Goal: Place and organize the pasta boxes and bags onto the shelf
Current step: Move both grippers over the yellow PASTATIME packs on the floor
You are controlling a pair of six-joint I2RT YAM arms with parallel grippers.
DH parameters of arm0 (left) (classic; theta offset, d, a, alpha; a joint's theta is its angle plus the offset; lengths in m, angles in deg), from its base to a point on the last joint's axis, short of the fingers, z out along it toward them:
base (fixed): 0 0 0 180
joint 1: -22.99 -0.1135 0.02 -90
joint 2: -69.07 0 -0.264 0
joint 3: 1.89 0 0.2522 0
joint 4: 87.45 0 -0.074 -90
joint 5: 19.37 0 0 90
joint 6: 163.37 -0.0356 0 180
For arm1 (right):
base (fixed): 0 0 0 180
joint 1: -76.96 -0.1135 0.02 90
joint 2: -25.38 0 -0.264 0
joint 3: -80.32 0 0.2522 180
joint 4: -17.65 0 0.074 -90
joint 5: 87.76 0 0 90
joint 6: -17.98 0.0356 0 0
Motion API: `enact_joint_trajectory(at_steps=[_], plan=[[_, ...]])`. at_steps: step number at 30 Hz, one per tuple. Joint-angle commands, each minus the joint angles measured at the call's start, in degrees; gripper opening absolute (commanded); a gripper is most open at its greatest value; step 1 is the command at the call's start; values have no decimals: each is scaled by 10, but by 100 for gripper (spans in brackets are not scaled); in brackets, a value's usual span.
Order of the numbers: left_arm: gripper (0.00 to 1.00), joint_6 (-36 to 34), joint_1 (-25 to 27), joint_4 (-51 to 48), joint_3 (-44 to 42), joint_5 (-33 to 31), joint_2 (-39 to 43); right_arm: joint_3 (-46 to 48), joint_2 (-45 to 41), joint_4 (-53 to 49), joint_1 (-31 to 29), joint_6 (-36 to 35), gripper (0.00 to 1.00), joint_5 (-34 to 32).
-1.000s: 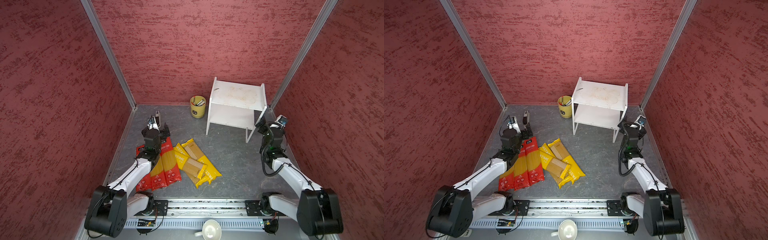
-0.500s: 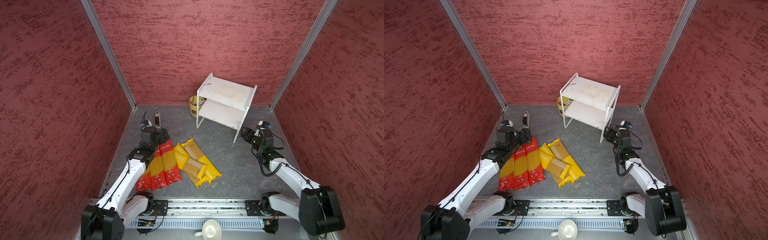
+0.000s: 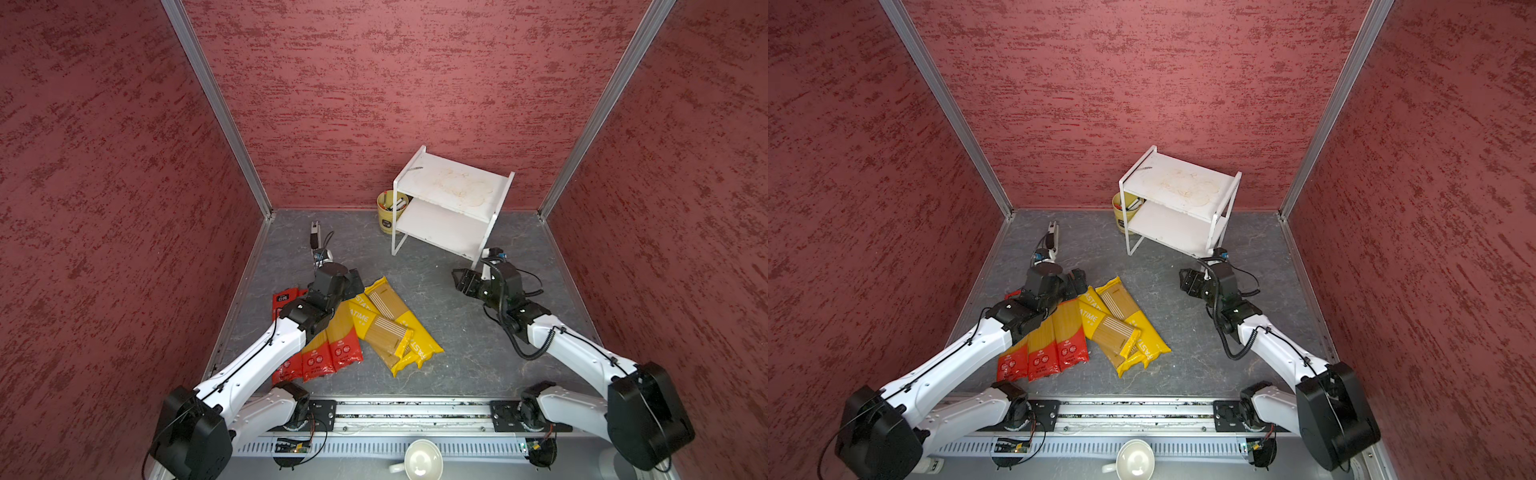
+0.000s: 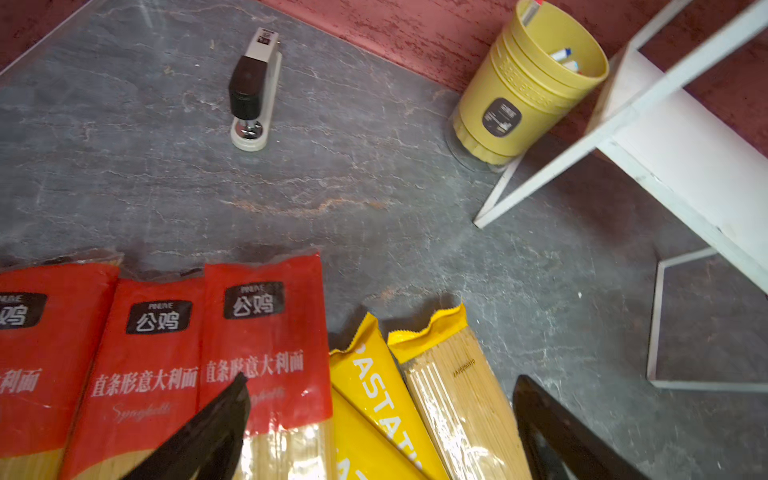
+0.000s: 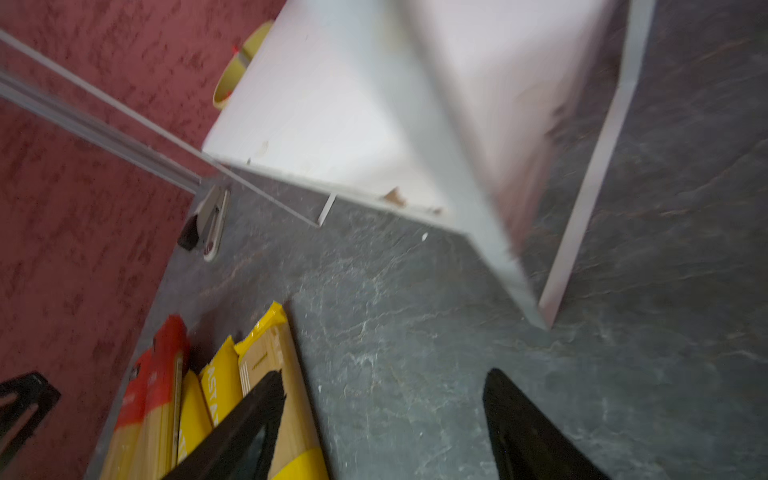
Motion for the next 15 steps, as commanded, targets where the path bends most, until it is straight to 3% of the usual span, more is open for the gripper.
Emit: enact_joint_trajectory(at_steps=[1, 5, 12, 15], plan=[[98, 24, 42, -63, 1, -4, 15, -32, 10, -71, -67, -30, 74, -10], [94, 60, 46, -112, 9, 53, 12, -55, 17, -94, -148, -46, 67, -9], [73, 88, 36, -102, 3, 132, -6, -140, 125, -148, -206, -61, 45, 109], [65, 118, 38, -64, -21, 160, -11, -170, 168, -176, -212, -85, 43, 163]])
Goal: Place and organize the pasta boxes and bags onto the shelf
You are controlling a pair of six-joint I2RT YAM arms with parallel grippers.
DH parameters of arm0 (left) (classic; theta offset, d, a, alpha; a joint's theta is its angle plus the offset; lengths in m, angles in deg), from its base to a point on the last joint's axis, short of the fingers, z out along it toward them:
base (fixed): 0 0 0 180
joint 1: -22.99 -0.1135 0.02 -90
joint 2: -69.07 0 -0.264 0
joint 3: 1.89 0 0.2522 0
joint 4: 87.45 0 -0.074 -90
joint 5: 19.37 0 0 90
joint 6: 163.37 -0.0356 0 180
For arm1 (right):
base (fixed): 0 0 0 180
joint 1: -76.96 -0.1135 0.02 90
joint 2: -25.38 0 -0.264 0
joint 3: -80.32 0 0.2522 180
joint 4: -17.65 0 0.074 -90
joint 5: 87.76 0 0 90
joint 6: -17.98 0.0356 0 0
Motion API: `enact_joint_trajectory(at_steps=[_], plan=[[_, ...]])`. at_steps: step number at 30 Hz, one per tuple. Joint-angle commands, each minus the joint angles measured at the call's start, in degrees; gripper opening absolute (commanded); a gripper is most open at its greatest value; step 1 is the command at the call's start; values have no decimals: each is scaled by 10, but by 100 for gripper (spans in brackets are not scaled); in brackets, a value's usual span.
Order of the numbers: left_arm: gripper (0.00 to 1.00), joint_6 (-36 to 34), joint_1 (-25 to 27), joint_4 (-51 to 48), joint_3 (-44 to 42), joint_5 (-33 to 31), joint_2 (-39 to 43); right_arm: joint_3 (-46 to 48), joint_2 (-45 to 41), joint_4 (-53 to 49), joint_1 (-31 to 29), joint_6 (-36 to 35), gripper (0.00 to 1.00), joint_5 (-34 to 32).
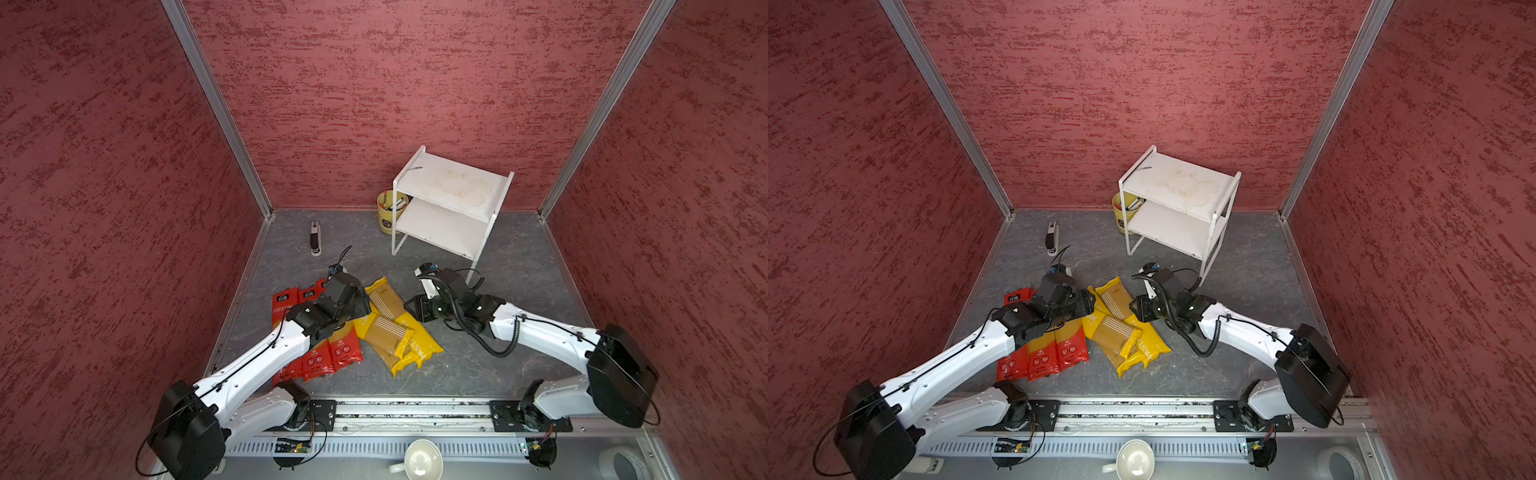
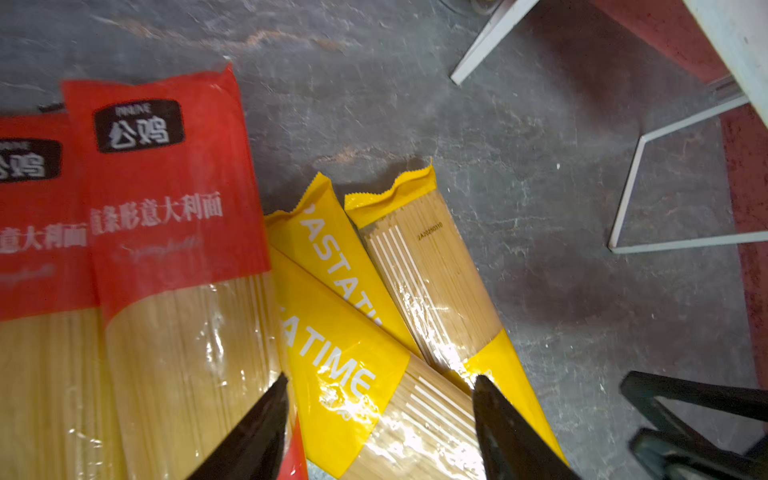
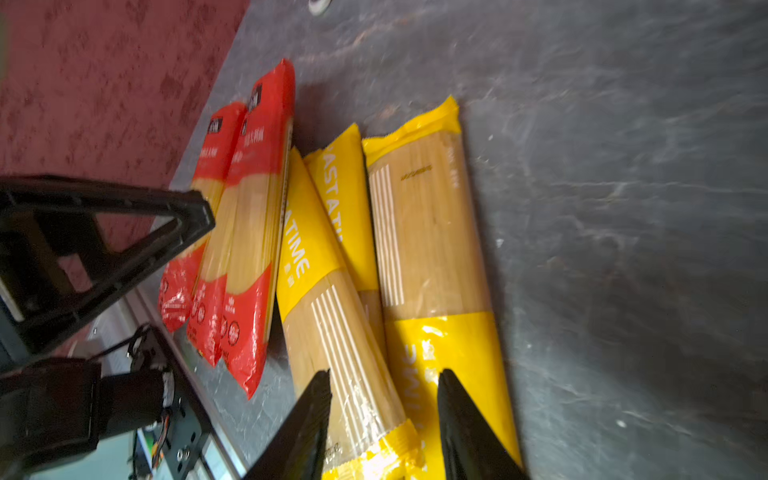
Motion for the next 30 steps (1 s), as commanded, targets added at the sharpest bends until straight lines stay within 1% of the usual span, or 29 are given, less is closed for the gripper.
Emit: enact_joint_trajectory(at_steps=[1, 4, 6, 8, 13, 17, 20, 21, 24, 26, 30], plan=[[65, 45, -1, 40, -28, 49, -8, -35, 36, -54, -7, -35, 43, 84], [62, 58, 0, 60, -40, 54, -18, -73, 77, -87, -9, -66, 45, 117], [62, 57, 3, 61, -39, 54, -28, -95, 105, -106, -10, -84, 49, 130], [61, 53, 3, 61, -37, 54, -33, -112, 128, -121, -10, -100, 51, 139], [54, 55, 1, 73, -48, 60, -34, -146, 174, -149, -10, -134, 54, 154], [54, 58, 0, 80, -53, 62, -38, -160, 207, -163, -11, -151, 55, 182], [55, 59, -1, 85, -55, 59, -38, -168, 222, -171, -13, -165, 55, 184], [55, 60, -1, 87, -57, 58, -39, -174, 228, -175, -14, -166, 53, 181], [55, 60, -3, 89, -55, 58, -40, -177, 236, -165, -14, -154, 37, 186], [56, 60, -3, 82, -47, 55, -38, -171, 228, -150, -14, -139, 25, 205], [56, 49, -6, 67, -32, 47, -26, -154, 194, -122, -14, -109, 8, 228]])
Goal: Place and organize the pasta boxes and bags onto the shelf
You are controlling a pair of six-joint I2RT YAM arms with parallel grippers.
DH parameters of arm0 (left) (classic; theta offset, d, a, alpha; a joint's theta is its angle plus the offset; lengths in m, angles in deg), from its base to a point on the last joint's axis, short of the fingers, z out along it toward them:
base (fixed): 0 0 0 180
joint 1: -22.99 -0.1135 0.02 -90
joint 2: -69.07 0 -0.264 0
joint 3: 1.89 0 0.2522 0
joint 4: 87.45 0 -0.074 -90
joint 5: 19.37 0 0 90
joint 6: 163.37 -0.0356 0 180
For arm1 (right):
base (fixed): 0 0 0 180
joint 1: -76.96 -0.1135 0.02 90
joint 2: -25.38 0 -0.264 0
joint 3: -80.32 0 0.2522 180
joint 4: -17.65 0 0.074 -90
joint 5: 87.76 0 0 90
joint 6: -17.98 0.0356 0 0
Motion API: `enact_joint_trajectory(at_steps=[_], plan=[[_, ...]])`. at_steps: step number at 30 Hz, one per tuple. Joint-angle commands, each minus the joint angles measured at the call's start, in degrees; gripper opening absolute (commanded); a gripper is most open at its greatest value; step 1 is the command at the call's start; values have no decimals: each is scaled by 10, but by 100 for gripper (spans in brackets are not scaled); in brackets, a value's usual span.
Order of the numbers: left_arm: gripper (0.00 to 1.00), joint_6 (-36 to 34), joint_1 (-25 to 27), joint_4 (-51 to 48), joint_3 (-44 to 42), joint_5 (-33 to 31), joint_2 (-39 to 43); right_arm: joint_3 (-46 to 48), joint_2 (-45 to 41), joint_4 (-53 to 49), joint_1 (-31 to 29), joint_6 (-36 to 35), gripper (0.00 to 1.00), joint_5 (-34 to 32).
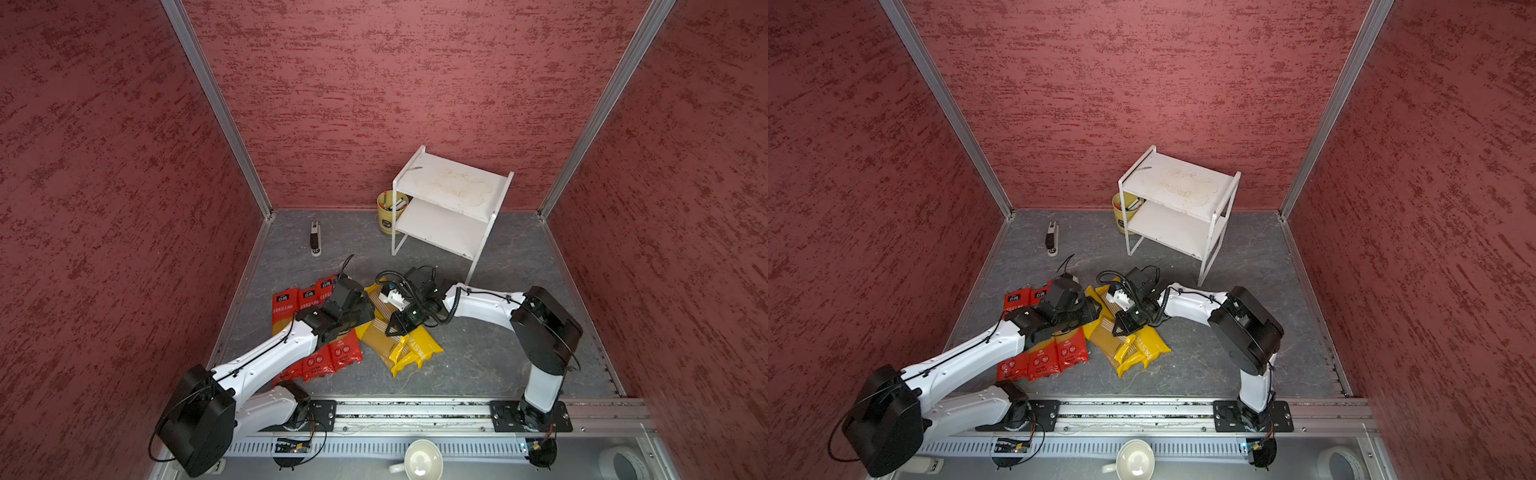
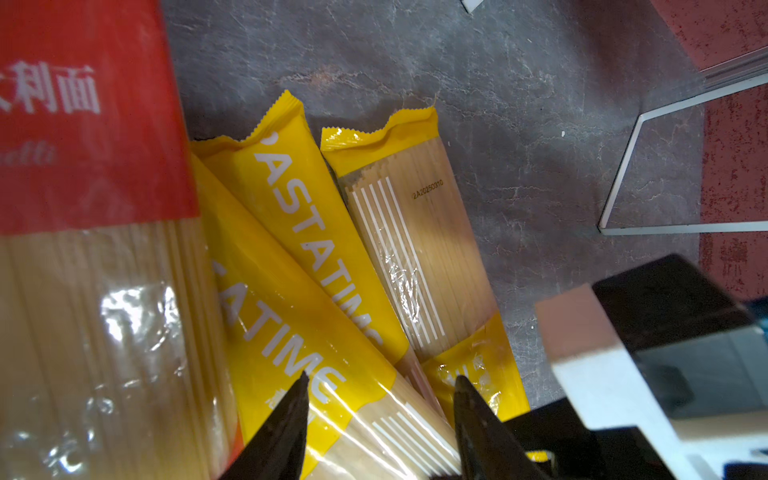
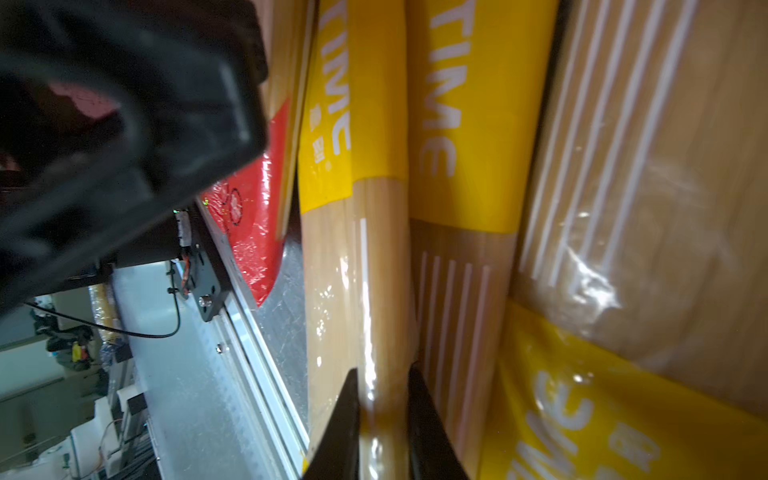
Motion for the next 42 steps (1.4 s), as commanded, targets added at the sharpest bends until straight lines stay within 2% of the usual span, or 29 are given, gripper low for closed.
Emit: enact_joint_trajectory(at_steps=[1, 3, 7, 13, 16, 22, 26, 32, 37, 42], plan=[[56, -10, -8, -7, 20, -11, 15, 16, -38, 32, -1, 35, 5, 13], [56, -14, -13, -6, 27, -11, 22, 32, -59, 47, 4, 54, 1, 13], [56, -29, -17, -12, 56, -12, 29, 87, -123, 96, 33, 107, 0, 4], [57, -49, -6, -10, 104, 2, 7, 222, -264, 201, 102, 236, 0, -32], [58, -49, 13, -1, 119, 2, -19, 277, -308, 251, 113, 299, 0, -57], [60, 4, 55, 33, 110, 8, -73, 343, -308, 318, 102, 377, 0, -85], [60, 45, 61, 56, 82, 17, -87, 380, -318, 336, 88, 383, 2, -122], [60, 44, 79, 55, 74, -3, -101, 425, -300, 435, 75, 411, 7, -128], [59, 65, 80, 81, 42, -9, -93, 447, -262, 516, 61, 427, 6, -139], [58, 74, 79, 47, 54, 2, -95, 443, -248, 545, 43, 424, 5, -149]])
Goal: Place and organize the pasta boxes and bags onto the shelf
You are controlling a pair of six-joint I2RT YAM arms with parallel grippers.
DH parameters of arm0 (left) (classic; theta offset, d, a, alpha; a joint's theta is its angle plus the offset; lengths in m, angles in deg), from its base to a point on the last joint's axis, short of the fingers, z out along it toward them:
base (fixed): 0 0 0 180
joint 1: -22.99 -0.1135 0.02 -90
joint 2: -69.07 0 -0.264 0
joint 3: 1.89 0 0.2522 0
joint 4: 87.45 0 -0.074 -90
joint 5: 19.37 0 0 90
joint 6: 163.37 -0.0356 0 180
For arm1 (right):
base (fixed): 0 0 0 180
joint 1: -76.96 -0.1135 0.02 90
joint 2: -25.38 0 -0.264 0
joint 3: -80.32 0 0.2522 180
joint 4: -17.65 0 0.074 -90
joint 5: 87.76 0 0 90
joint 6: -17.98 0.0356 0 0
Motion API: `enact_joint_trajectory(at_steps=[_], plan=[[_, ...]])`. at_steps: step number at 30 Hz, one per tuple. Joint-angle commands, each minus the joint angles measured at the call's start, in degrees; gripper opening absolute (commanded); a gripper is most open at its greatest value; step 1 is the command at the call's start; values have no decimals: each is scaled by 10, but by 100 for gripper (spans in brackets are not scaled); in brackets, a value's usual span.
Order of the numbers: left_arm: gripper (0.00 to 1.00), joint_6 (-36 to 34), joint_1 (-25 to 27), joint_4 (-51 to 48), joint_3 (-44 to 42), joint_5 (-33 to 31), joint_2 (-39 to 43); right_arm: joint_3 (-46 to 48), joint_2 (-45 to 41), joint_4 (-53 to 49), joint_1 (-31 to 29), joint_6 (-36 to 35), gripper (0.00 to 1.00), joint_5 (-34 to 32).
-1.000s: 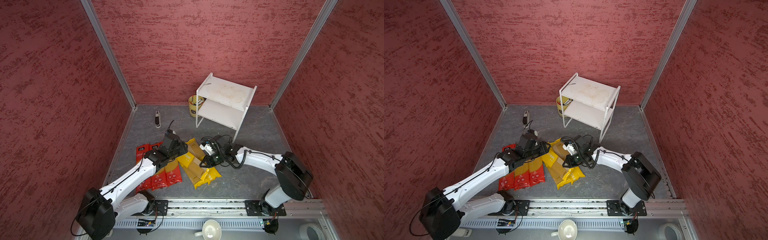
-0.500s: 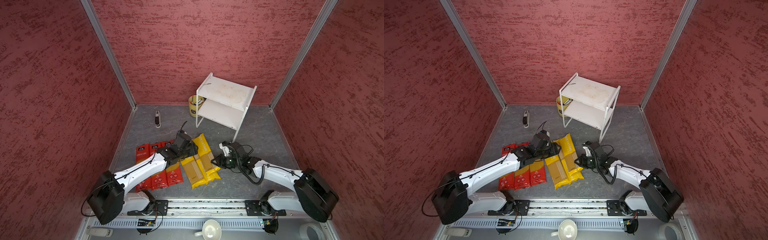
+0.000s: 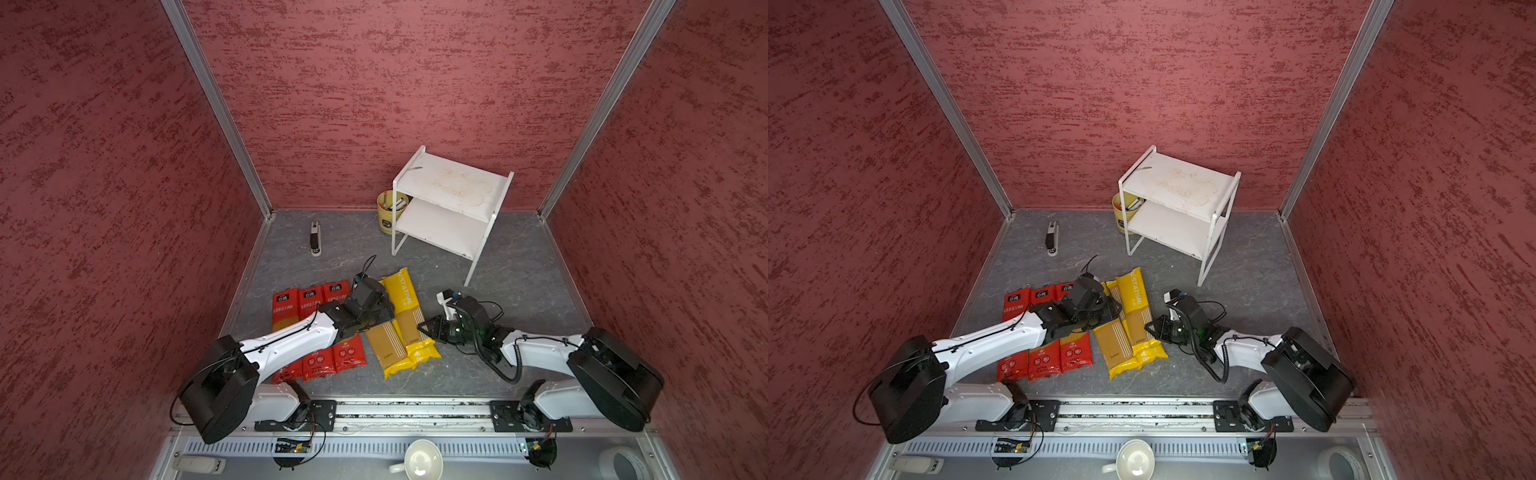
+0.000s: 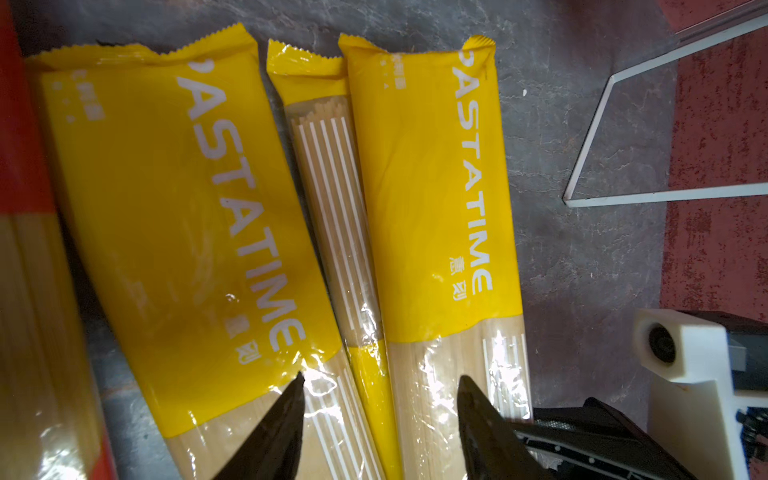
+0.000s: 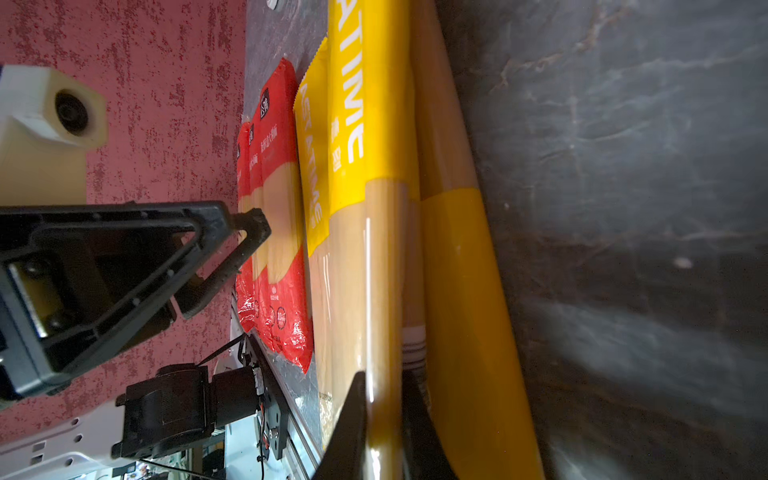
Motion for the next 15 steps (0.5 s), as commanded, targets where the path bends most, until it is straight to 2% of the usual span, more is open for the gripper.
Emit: enact_joint_trajectory(at_steps=[1, 9, 15], plan=[[58, 13, 1, -18, 13, 3, 4, 2, 2, 54, -14, 20, 5, -23], [63, 14, -2, -66, 39, -8, 29, 17, -72, 30, -16, -15, 2, -54], [68, 33, -2, -49, 30, -14, 64, 21, -94, 101, -15, -12, 0, -38]])
